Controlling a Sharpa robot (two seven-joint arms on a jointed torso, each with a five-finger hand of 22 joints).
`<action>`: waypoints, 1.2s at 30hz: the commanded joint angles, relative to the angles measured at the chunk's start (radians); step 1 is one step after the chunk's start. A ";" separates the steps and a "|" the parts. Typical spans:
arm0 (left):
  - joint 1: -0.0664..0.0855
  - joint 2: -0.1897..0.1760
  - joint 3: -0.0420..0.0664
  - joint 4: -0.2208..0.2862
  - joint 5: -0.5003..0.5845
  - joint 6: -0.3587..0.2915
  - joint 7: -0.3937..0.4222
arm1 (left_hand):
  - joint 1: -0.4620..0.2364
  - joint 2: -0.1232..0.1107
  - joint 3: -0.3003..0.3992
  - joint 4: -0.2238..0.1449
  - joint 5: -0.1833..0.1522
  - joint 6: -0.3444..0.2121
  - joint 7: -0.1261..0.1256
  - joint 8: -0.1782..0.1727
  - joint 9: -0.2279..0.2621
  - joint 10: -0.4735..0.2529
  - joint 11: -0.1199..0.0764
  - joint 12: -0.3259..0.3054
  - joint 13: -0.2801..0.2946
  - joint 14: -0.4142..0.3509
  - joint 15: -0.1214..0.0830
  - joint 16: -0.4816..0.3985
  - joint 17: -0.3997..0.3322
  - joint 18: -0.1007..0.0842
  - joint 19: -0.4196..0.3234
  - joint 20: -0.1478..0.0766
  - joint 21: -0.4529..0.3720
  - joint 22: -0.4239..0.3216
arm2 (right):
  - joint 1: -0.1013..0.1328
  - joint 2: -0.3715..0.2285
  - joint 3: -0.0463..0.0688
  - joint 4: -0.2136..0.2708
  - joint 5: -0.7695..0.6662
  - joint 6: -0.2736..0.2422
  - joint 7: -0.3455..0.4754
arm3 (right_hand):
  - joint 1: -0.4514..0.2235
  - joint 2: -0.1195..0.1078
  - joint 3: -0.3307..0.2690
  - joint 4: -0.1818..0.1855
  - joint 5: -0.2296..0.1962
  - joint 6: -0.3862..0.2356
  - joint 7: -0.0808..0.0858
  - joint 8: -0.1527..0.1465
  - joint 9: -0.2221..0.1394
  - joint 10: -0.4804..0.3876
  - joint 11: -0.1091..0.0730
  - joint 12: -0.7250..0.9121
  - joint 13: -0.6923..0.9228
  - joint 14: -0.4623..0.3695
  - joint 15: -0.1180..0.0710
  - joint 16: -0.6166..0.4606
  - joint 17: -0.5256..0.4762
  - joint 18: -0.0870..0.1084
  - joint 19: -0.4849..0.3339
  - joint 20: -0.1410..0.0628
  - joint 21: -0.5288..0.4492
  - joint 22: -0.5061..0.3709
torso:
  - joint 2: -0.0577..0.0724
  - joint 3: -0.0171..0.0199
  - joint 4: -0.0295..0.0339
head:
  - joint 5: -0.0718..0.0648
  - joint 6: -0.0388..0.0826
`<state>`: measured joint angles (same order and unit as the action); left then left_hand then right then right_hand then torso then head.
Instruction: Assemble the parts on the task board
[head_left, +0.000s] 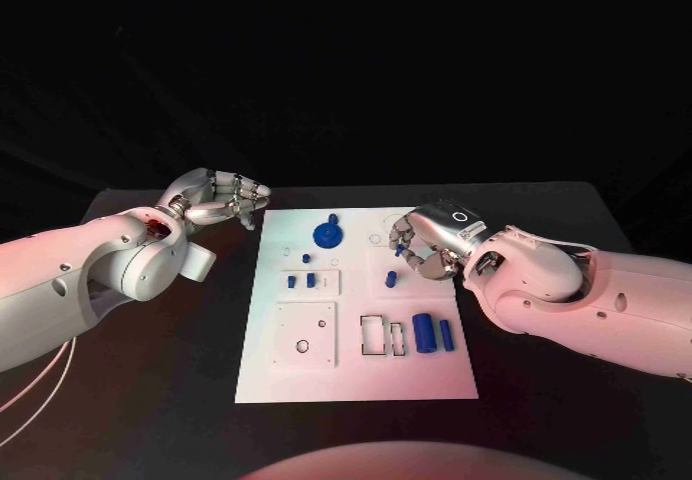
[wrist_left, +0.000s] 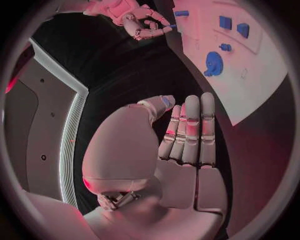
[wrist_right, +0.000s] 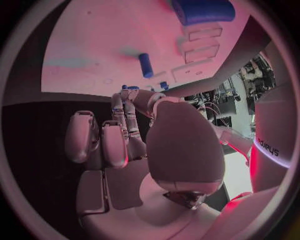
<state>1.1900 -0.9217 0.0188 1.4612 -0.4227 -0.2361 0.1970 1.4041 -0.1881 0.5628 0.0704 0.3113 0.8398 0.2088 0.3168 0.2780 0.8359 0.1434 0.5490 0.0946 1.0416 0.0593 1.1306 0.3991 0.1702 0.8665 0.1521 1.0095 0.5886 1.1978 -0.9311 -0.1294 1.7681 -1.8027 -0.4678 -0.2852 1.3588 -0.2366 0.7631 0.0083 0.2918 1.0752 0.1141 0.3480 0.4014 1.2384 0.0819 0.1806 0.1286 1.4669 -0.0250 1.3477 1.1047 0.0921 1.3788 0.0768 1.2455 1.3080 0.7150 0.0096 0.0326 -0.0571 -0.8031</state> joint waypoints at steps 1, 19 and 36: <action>0.000 0.004 0.000 -0.001 -0.003 0.018 0.003 | -0.007 0.000 -0.005 0.002 0.002 -0.008 -0.002 -0.005 -0.002 -0.005 0.001 0.004 -0.001 -0.001 0.003 -0.004 -0.001 0.014 -0.003 0.004 -0.004 -0.002 | 0.002 0.009 0.000 0.027 0.011 -0.047 0.009 | 0.000 0.009 0.006 -0.003 0.005 0.006 -0.001 0.002 0.002 0.042 -0.036 0.002 0.001 0.011 -0.006 -0.004 0.001 -0.011 0.005 -0.003 0.005 0.054 | 0.000 0.0000 0.0011 | 0.009 0.004; -0.001 0.028 0.000 -0.028 -0.003 0.021 0.007 | -0.006 0.000 -0.005 0.002 0.002 -0.009 -0.002 -0.005 -0.002 -0.007 0.001 0.005 -0.001 -0.001 0.004 -0.004 -0.001 0.015 -0.003 0.004 -0.005 -0.002 | -0.033 0.145 0.000 0.032 0.010 -0.035 0.034 | 0.000 0.009 0.007 -0.003 0.005 0.005 0.000 0.001 0.001 0.041 -0.035 0.001 0.001 0.010 -0.006 -0.005 -0.001 -0.010 0.002 -0.004 0.001 0.052 | -0.006 0.0010 -0.0036 | 0.111 0.000; -0.001 0.053 -0.001 -0.049 -0.007 0.029 0.005 | -0.004 0.000 -0.005 0.001 0.002 -0.011 -0.002 -0.006 -0.002 -0.010 0.001 0.006 -0.001 0.001 0.004 -0.002 0.000 0.015 -0.001 0.004 -0.005 -0.003 | -0.123 0.244 -0.010 -0.035 -0.001 0.000 0.044 | 0.000 0.011 0.009 -0.006 0.005 0.003 0.001 0.000 0.001 0.039 -0.035 -0.002 0.002 0.010 -0.006 -0.006 -0.003 -0.009 -0.001 -0.004 -0.004 0.049 | -0.004 -0.0017 -0.0034 | 0.161 -0.022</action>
<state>1.1886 -0.8719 0.0176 1.4125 -0.4244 -0.2256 0.1968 1.4041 -0.1881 0.5629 0.0704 0.3112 0.8362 0.2052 0.3169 0.2773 0.8346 0.1448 0.5490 0.0947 1.0416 0.0593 1.1306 0.3991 0.1702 0.8665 0.1521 1.0095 0.5876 1.0801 -0.6909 -0.1393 1.7361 -1.7901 -0.4878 -0.2524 1.3598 -0.2360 0.7655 0.0051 0.2928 1.0753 0.1144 0.3443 0.4009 1.2400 0.0804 0.1730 0.1311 1.4670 -0.0250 1.3477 1.1027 0.0921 1.3788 0.0768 1.2451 1.3074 0.7101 0.0081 0.0290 0.0974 -0.8219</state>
